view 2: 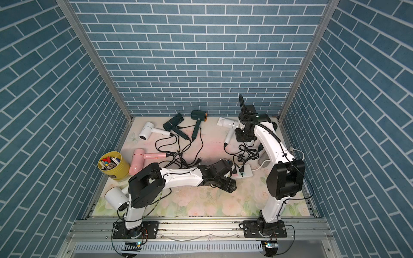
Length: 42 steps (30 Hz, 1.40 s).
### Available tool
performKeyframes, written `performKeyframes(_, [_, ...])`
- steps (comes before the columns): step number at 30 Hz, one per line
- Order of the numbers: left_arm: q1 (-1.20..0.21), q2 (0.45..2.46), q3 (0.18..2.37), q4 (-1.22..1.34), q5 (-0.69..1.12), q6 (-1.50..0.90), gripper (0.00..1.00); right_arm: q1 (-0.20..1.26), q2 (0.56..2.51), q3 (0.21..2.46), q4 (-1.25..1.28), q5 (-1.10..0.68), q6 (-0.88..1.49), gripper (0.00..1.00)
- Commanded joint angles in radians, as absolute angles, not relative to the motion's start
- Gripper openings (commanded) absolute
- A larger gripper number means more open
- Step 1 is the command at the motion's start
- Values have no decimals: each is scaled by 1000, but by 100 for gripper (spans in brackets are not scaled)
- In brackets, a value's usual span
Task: Charge the blow dryers
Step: Move the socket to the center of the board.
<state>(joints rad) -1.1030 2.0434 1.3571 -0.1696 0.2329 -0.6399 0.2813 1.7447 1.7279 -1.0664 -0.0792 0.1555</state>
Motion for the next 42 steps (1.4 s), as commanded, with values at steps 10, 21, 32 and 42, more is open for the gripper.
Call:
performKeyframes(10, [-1037, 2085, 1381, -40, 248, -635, 77, 296, 1677, 1676, -1105, -133, 115, 0])
performKeyframes(21, [-1036, 1652, 1127, -51, 120, -582, 83, 393, 1698, 1728, -1188, -155, 127, 0])
performKeyframes(32, [-852, 1289, 976, -249, -106, -447, 90, 513, 1760, 1828, -1305, -181, 198, 0])
performKeyframes(42, [-687, 1207, 773, -139, -111, -457, 91, 552, 1926, 1905, -1534, -198, 361, 0])
